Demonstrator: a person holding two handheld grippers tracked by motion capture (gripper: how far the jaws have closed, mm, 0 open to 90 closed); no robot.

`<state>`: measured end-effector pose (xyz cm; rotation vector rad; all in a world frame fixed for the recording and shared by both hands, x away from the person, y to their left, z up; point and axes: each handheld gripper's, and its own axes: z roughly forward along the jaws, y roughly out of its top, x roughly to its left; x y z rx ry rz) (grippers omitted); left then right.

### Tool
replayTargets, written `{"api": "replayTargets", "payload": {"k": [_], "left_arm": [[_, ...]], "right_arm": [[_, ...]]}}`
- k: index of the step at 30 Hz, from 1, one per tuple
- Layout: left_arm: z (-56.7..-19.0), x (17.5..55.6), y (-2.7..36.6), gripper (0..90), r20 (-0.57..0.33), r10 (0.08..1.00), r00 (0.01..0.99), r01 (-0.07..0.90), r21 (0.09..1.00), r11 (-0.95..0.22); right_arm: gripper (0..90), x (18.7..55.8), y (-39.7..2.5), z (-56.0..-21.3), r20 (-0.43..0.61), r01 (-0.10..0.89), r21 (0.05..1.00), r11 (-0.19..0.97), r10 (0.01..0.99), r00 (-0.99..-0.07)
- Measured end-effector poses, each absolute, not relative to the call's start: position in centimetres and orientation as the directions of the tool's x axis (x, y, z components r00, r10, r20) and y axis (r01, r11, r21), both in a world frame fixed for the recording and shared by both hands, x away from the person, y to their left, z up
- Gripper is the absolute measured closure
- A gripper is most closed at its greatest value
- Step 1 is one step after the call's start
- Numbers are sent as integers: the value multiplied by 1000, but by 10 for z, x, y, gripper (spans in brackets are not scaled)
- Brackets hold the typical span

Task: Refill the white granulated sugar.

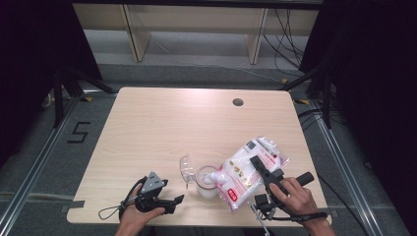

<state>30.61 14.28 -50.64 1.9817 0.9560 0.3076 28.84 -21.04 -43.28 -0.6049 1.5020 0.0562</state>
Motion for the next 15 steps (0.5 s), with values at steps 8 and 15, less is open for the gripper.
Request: {"api": "replayTargets", "payload": {"k": [8, 15], "left_arm": [[-507, 305, 143, 187, -156, 732, 663, 518, 802, -298], [-506, 306, 143, 187, -150, 730, 666, 512, 804, -303]], "right_arm": [[794, 288, -211, -433, -945, -401, -325, 857, -314, 95], [795, 290, -212, -434, -944, -401, -323, 857, -319, 81]]}}
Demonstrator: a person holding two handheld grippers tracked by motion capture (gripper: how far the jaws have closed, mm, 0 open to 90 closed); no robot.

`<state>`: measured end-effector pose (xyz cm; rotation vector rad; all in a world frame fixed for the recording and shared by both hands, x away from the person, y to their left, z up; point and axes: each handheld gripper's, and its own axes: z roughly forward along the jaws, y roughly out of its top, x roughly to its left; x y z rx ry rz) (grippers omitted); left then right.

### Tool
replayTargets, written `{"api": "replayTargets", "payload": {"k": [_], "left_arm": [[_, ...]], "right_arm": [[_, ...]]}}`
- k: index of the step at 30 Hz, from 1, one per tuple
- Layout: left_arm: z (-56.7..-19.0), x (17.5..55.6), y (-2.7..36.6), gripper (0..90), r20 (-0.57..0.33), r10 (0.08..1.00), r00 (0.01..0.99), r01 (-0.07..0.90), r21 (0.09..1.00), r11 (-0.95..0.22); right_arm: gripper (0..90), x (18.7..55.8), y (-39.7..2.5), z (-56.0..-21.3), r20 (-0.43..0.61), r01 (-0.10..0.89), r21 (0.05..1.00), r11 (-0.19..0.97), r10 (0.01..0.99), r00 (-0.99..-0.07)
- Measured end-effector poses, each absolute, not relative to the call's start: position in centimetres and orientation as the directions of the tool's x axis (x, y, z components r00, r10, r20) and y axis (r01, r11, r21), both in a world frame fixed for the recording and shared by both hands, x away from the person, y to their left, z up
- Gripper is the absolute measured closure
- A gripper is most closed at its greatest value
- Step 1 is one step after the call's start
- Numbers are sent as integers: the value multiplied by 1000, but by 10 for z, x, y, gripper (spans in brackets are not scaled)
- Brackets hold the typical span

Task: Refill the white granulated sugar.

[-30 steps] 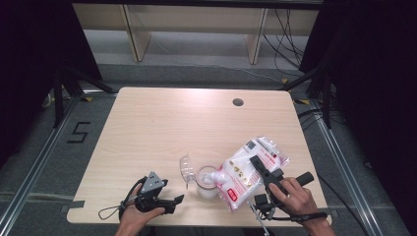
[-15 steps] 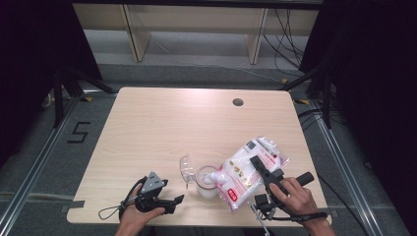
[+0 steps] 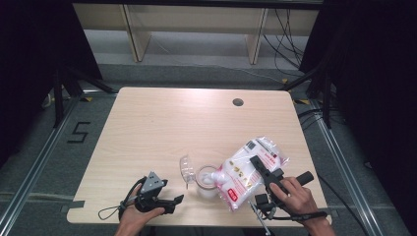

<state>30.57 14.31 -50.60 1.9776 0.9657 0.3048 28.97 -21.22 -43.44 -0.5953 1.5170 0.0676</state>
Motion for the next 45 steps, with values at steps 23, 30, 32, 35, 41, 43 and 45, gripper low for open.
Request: {"api": "replayTargets", "payload": {"k": [23, 30, 32, 35, 41, 43, 45], "left_arm": [[-506, 305, 143, 188, -160, 727, 668, 509, 811, -289], [-506, 304, 142, 191, -168, 732, 660, 516, 809, -280], [-507, 304, 142, 191, -169, 731, 661, 517, 809, -280], [-507, 304, 142, 191, -176, 733, 657, 522, 808, -273], [-506, 304, 142, 191, -165, 732, 661, 517, 807, -285], [-506, 304, 143, 191, -165, 731, 662, 517, 807, -286], [-507, 304, 142, 191, -171, 732, 659, 519, 809, -278]], "right_arm": [[801, 294, -216, -438, -971, -466, -221, 857, -240, 19], [802, 294, -220, -438, -976, -476, -177, 861, -215, -27], [802, 294, -221, -439, -981, -470, -148, 870, -191, -45], [802, 293, -223, -442, -985, -464, -106, 880, -156, -72], [802, 291, -224, -440, -985, -472, -108, 875, -158, -68], [802, 293, -225, -438, -983, -485, -129, 865, -177, -53], [802, 292, -225, -439, -984, -483, -120, 867, -170, -60]]}}
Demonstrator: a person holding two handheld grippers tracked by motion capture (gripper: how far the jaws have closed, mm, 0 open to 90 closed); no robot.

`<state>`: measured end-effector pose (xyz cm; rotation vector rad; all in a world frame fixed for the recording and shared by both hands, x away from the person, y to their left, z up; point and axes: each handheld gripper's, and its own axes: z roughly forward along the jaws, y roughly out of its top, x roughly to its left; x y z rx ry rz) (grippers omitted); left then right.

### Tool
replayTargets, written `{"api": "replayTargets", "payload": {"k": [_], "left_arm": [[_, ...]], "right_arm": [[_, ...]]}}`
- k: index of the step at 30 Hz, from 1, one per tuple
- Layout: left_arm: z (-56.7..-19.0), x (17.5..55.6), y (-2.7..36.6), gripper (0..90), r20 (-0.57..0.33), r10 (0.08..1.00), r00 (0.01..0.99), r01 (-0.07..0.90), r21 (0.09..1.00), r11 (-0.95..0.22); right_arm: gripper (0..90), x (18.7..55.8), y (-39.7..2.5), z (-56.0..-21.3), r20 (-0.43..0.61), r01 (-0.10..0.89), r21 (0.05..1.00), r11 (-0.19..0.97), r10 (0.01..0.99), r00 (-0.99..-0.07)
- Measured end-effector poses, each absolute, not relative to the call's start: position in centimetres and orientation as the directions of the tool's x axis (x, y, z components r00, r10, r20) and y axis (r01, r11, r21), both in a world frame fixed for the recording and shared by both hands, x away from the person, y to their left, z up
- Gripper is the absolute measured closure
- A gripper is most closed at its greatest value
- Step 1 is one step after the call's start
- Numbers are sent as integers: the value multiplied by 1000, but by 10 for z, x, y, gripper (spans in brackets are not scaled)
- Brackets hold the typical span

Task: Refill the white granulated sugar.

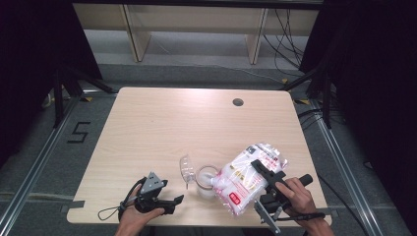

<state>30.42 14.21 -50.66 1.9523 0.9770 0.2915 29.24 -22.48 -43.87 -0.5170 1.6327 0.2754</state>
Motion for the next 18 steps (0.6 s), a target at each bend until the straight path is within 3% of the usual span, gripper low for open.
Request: {"api": "replayTargets", "payload": {"k": [8, 10, 12, 13, 15, 17, 18], "left_arm": [[-506, 304, 142, 191, -171, 734, 657, 520, 808, -277], [-506, 304, 142, 191, -172, 734, 657, 520, 809, -275], [-507, 304, 142, 191, -172, 734, 657, 520, 808, -276], [-507, 304, 142, 191, -172, 734, 657, 520, 808, -276], [-507, 304, 142, 191, -174, 734, 656, 521, 808, -274], [-506, 304, 142, 191, -171, 734, 658, 519, 808, -278], [-507, 304, 142, 191, -174, 734, 656, 522, 808, -275]], "right_arm": [[802, 294, -226, -438, -986, -486, -80, 870, -139, -87], [802, 295, -229, -441, -988, -475, -6, 880, -78, -132], [802, 296, -230, -438, -988, -480, -20, 877, -90, -122], [802, 295, -231, -443, -984, -449, 47, 892, -36, -173], [802, 296, -233, -443, -984, -446, 83, 891, 1, -180], [802, 297, -233, -439, -986, -468, 51, 882, -30, -164], [802, 297, -234, -442, -982, -451, 95, 887, 8, -191]]}}
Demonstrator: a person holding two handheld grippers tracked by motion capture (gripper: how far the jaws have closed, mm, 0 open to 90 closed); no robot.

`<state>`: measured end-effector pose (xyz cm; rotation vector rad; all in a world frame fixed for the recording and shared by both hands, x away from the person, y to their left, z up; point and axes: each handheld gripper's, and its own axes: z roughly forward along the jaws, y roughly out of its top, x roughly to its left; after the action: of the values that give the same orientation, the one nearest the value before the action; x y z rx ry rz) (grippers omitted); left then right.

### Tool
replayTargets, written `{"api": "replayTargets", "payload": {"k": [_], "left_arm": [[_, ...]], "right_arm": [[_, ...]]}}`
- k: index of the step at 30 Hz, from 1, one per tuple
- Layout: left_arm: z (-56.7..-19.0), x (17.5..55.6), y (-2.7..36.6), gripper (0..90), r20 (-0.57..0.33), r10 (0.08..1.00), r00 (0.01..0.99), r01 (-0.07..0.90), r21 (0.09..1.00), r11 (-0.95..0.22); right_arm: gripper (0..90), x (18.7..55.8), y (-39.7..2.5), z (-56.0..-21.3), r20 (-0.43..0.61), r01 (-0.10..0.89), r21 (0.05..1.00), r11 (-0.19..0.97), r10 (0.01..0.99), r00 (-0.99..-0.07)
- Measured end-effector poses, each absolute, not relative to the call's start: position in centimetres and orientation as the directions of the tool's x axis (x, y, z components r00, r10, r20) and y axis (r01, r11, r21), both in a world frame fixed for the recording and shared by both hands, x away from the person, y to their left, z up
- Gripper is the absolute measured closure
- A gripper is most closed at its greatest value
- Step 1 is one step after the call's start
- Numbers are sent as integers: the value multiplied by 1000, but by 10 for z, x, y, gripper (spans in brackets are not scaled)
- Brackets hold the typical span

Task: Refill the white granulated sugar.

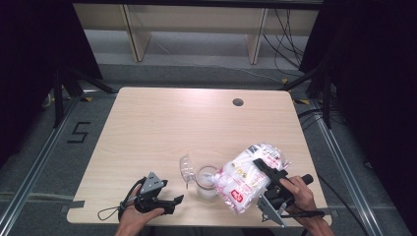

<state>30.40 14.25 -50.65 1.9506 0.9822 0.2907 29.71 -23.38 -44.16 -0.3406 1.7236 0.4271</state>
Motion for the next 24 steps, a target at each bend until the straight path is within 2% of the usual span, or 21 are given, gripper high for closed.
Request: {"api": "replayTargets", "payload": {"k": [2, 4, 6, 8, 10, 11, 14, 16, 17, 20, 22, 23, 24], "left_arm": [[-506, 304, 143, 191, -170, 734, 658, 519, 808, -278], [-507, 304, 142, 191, -173, 733, 657, 518, 811, -273], [-506, 304, 143, 191, -167, 732, 660, 519, 806, -285], [-506, 304, 143, 191, -162, 735, 659, 520, 804, -289], [-506, 304, 143, 191, -162, 735, 658, 518, 807, -285], [-506, 304, 143, 191, -166, 736, 657, 520, 807, -282], [-506, 304, 143, 191, -163, 734, 659, 519, 805, -288], [-506, 304, 143, 191, -163, 735, 658, 518, 806, -286], [-506, 303, 143, 191, -162, 734, 660, 519, 805, -289], [-506, 304, 143, 191, -165, 732, 661, 518, 806, -286], [-506, 303, 143, 191, -172, 732, 659, 521, 807, -278], [-506, 303, 143, 191, -164, 734, 659, 519, 806, -286], [-506, 304, 143, 191, -163, 734, 659, 518, 806, -286]], "right_arm": [[803, 298, -235, -439, -983, -460, 81, 884, -6, -184], [803, 298, -237, -443, -969, -432, 169, 886, 71, -235], [802, 301, -237, -443, -965, -443, 191, 876, 85, -249], [803, 301, -238, -441, -968, -447, 174, 877, 69, -242], [803, 302, -238, -442, -961, -446, 206, 871, 93, -262], [804, 302, -238, -445, -948, -430, 254, 867, 135, -290], [803, 303, -238, -445, -943, -428, 267, 864, 142, -302], [804, 304, -238, -442, -952, -443, 234, 865, 111, -285], [804, 304, -238, -446, -935, -423, 291, 858, 162, -315], [805, 305, -239, -444, -930, -421, 304, 855, 170, -326], [806, 305, -239, -446, -917, -405, 337, 850, 198, -346], [807, 306, -240, -446, -894, -393, 382, 836, 228, -385], [808, 308, -241, -441, -913, -421, 339, 842, 186, -364]]}}
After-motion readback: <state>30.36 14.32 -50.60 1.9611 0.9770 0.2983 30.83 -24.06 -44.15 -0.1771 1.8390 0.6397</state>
